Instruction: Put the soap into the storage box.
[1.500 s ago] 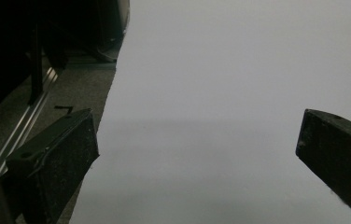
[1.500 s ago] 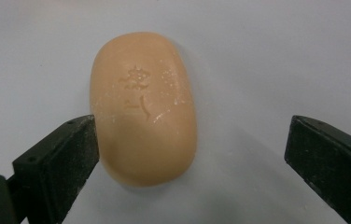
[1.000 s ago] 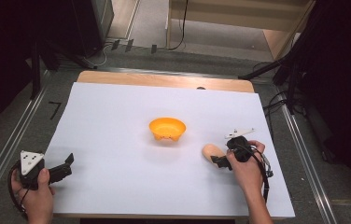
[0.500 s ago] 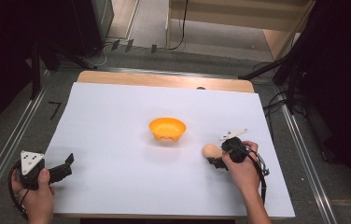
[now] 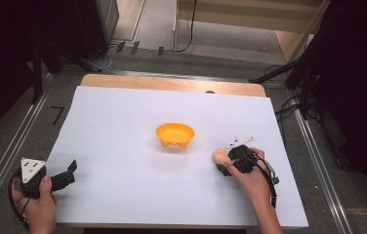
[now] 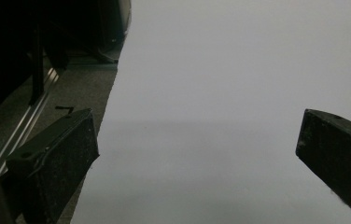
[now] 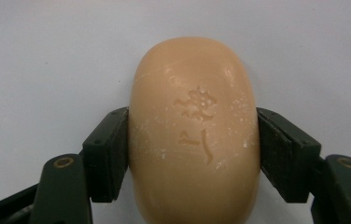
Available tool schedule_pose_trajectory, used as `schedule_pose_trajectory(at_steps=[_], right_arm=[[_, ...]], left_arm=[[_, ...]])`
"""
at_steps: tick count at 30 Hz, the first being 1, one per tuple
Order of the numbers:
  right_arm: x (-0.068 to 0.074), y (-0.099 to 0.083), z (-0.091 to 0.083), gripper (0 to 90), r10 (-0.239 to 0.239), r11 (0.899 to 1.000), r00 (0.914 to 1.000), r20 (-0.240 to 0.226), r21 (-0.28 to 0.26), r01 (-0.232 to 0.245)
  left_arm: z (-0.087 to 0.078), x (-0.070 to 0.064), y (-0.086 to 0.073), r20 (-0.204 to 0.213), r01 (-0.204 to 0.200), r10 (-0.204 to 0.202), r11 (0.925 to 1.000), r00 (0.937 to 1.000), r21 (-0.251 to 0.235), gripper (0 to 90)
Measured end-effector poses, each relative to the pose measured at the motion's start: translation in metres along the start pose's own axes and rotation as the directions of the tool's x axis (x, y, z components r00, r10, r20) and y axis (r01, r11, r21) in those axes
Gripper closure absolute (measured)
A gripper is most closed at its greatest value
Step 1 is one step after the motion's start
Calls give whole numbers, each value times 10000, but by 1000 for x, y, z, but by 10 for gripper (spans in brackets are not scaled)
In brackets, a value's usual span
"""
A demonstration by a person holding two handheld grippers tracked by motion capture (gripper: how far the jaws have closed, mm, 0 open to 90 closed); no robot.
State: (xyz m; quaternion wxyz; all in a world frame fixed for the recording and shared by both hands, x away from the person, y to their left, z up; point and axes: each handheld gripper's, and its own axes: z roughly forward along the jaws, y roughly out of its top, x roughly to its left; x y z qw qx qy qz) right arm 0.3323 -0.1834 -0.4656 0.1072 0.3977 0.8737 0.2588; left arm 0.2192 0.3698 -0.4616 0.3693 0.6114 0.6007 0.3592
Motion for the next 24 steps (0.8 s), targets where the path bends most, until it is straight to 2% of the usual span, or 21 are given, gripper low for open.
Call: schedule_pose_trajectory(at_steps=[13,17,19,22,24], right_arm=[[-4,1,0,332,-212,9998,9994,-283,5,212],[-9,1,-2,333,-155,9997,9980,-619,-198,143],[-10,2,-4,333,-357,9991,9978,-560,-256,343],[-11,4,-9,333,-361,9985,9975,-609,-423,335],[-11,6,-10,333,-596,9979,9976,-351,-266,587]], left_arm=[[1,0,0,20,-17,17,10000,10000,38,0],[1,0,0,30,18,-18,10000,10000,38,0],[1,0,0,25,15,-15,10000,10000,67,0],[1,-1,0,10,-31,31,10000,10000,89,0],[1,0,0,27,-30,29,10000,10000,59,0]])
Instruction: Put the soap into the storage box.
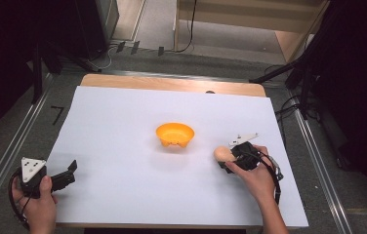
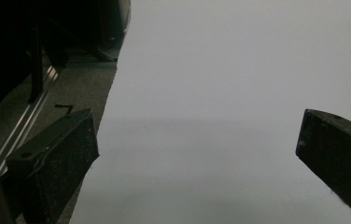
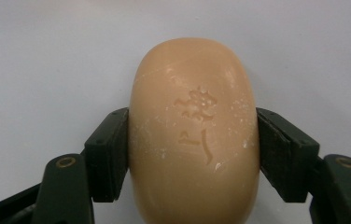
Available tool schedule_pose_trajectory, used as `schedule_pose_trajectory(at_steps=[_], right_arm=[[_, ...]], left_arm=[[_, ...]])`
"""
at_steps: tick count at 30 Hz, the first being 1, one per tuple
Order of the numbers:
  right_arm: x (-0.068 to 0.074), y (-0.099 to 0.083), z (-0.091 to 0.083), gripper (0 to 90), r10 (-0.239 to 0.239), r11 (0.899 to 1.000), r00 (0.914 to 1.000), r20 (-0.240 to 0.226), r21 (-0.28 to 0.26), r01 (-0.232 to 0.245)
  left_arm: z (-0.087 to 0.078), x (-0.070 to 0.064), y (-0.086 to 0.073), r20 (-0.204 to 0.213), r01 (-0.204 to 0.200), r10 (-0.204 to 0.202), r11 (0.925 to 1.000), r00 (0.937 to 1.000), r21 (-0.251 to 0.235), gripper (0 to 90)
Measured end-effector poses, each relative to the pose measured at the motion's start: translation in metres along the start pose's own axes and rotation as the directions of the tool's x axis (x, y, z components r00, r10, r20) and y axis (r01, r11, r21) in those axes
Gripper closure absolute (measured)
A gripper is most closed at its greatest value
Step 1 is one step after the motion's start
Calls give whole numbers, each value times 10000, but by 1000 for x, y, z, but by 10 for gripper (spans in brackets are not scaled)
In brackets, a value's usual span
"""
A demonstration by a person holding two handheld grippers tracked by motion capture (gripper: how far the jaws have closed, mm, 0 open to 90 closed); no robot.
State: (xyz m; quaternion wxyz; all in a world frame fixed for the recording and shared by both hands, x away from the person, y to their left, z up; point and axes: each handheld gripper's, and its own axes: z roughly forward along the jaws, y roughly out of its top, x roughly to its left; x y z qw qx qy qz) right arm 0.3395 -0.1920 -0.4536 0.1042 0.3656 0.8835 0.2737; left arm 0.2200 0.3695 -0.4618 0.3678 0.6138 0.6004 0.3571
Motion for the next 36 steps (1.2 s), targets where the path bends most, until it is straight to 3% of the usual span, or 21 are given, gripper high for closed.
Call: schedule_pose_trajectory(at_steps=[19,25,36], right_arm=[[-3,41,-22,332,-834,9960,9947,-596,-365,813],[-1,58,-23,332,-1386,9901,9884,-618,-319,1368],[-2,80,-21,333,-1701,9847,9806,-970,-545,1655]], left_arm=[[0,0,0,14,14,-14,10000,10000,-34,0],[0,0,0,26,36,-36,10000,10000,-19,0],[0,1,0,27,59,-59,10000,10000,-34,0]])
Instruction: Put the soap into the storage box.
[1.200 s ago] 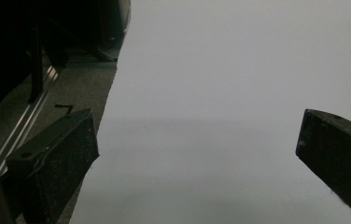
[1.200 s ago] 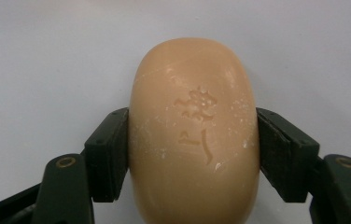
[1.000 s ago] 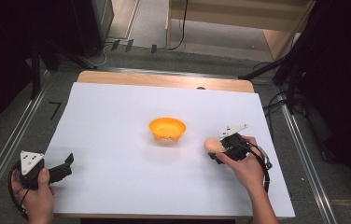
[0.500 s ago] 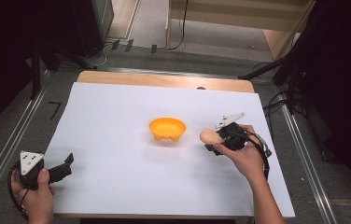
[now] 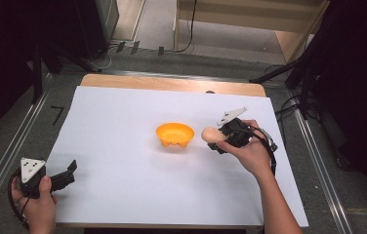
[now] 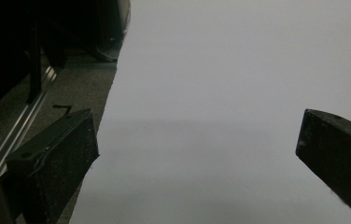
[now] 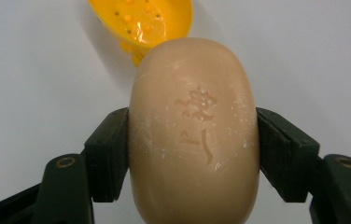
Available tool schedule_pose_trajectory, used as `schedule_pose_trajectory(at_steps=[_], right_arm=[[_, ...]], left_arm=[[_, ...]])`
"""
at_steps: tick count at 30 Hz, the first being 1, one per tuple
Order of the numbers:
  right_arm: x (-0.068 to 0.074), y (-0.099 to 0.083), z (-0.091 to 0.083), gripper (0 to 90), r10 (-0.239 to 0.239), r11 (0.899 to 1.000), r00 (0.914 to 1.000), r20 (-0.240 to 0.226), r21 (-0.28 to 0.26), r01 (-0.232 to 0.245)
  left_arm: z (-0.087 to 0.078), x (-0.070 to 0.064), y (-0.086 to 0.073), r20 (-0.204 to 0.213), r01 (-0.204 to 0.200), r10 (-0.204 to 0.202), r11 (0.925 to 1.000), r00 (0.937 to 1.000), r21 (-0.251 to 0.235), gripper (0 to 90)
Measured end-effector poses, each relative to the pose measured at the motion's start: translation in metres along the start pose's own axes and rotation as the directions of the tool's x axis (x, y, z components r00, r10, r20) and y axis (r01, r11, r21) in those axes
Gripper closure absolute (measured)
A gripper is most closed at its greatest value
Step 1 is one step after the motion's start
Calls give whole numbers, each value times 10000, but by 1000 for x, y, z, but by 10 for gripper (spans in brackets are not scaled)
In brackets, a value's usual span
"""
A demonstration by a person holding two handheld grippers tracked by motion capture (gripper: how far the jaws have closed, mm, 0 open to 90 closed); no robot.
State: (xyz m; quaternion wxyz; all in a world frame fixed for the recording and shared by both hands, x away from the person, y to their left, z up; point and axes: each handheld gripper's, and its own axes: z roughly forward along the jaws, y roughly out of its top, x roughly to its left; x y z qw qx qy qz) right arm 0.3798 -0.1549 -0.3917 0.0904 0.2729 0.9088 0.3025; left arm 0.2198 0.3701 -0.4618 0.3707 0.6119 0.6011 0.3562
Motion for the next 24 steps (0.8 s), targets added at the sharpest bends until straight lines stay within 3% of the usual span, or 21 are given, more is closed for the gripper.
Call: schedule_pose_trajectory(at_steps=[7,8,14,17,24], right_arm=[[-2,10,5,332,-396,9991,9991,-153,-167,393],[-2,13,9,332,-713,9974,9974,-107,-127,712],[-1,23,15,332,-979,9952,9951,-146,-105,978],[-2,27,16,332,-1120,9932,9929,-405,-360,1106],[0,38,22,332,-1657,9862,9839,-672,-177,1649]], left_arm=[[0,0,0,-6,-14,14,10000,10000,-22,0],[0,0,0,-1,-27,27,10000,10000,-19,0],[0,0,0,13,-6,6,10000,10000,-23,0],[0,0,0,4,-21,21,10000,10000,-12,0],[0,0,0,33,-5,5,10000,10000,-5,0]])
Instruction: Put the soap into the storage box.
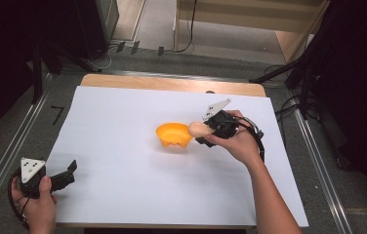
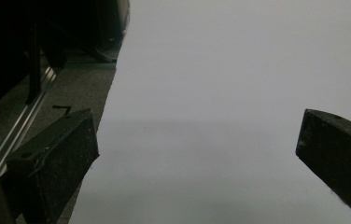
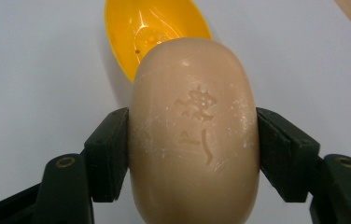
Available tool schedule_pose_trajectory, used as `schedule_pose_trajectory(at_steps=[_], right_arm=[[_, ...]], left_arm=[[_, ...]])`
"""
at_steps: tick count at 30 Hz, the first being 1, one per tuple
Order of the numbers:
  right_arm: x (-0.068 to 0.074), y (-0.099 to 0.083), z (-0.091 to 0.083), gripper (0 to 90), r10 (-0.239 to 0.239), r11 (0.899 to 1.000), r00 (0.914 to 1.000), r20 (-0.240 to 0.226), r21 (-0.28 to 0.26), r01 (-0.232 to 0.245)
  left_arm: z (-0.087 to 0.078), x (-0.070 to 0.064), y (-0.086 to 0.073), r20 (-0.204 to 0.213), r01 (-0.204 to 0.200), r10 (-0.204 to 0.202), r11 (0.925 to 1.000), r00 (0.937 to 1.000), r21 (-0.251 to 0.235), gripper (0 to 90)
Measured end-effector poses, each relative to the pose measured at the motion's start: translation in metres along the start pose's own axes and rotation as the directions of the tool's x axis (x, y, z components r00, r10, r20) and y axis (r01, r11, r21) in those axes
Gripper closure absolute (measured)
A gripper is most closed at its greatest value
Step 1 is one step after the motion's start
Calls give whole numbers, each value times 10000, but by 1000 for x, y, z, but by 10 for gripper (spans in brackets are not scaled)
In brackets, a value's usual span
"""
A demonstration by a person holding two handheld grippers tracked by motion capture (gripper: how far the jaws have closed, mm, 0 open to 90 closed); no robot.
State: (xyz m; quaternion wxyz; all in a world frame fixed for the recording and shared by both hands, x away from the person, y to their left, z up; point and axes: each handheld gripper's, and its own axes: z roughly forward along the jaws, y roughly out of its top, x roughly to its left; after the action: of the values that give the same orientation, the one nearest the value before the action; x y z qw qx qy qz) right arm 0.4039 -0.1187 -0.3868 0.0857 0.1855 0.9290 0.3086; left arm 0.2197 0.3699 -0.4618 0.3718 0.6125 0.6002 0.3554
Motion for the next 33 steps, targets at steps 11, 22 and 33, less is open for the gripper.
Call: schedule_pose_trajectory(at_steps=[11,22,33], right_arm=[[0,16,10,332,-659,9975,9974,-292,247,666],[-1,34,25,331,-1156,9923,9916,-573,387,1179],[2,50,36,331,-1836,9812,9788,-912,436,1881]], left_arm=[[0,0,0,31,-25,24,10000,10000,60,0],[0,1,0,100,13,-14,10000,9999,56,0],[0,1,0,105,20,-21,10000,9999,64,0]])
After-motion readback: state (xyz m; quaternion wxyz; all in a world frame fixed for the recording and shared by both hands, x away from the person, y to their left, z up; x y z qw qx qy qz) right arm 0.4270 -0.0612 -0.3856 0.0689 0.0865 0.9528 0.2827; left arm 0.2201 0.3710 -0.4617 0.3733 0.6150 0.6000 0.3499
